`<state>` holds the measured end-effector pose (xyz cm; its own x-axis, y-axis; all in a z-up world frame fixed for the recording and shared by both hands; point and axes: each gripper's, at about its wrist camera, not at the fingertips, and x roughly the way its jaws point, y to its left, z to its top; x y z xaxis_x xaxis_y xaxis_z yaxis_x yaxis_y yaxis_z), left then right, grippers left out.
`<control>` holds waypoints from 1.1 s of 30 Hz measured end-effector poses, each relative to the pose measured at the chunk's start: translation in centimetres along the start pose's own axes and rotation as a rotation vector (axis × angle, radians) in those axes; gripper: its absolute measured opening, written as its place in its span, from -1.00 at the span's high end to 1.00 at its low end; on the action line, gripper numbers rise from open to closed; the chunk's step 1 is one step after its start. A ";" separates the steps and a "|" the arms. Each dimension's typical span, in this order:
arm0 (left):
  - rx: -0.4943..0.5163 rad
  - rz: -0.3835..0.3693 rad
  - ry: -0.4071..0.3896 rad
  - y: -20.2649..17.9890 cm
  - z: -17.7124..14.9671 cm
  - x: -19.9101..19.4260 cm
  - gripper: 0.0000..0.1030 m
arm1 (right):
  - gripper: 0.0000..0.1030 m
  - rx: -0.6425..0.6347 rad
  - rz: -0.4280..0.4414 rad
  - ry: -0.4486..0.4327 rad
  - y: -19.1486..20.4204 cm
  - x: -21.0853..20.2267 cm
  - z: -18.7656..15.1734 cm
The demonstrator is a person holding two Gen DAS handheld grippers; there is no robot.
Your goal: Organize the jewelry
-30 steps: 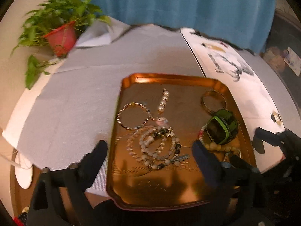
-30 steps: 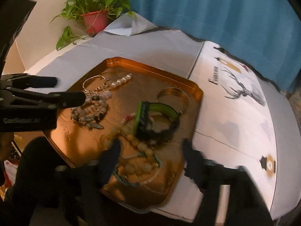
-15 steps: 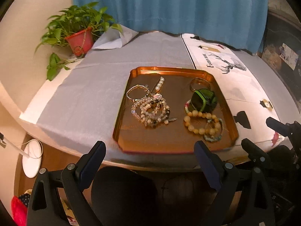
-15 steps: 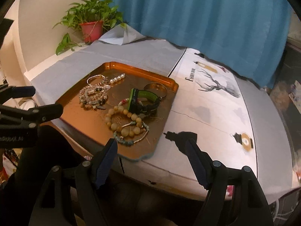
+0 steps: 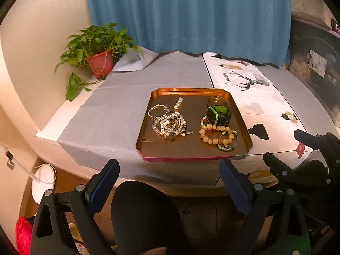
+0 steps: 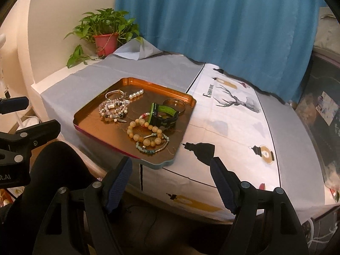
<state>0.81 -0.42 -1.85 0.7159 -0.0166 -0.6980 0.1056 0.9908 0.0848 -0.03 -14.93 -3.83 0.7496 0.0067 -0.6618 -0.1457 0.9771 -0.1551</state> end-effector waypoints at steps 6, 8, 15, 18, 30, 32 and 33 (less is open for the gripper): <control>0.008 0.000 -0.015 -0.2 -0.1 -0.6 -0.82 | -0.49 -0.004 -0.002 -0.015 0.1 -0.7 0.1; 0.009 0.001 -0.017 -0.3 -0.1 -0.7 -0.82 | -0.50 -0.005 -0.003 -0.017 0.0 -0.8 0.1; 0.010 0.014 -0.022 -0.2 -0.1 -0.8 -0.96 | -0.50 -0.008 -0.001 -0.017 0.0 -0.9 0.1; 0.005 0.012 -0.027 -0.1 -0.1 -0.9 -1.00 | -0.51 -0.012 0.000 -0.017 0.1 -1.0 0.1; 0.010 0.013 -0.024 -0.1 -0.1 -0.9 -1.00 | -0.52 -0.012 0.001 -0.017 0.0 -1.1 0.1; 0.009 0.013 -0.024 -0.1 -0.1 -0.9 -1.00 | -0.53 -0.013 0.000 -0.018 0.0 -1.1 0.1; 0.009 0.013 -0.024 -0.1 -0.2 -0.9 -1.00 | -0.53 -0.013 -0.001 -0.018 0.0 -1.1 0.1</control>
<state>0.07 -0.48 -1.36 0.7335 -0.0070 -0.6796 0.1021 0.9897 0.1000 -0.83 -14.90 -3.02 0.7611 0.0096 -0.6485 -0.1532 0.9743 -0.1653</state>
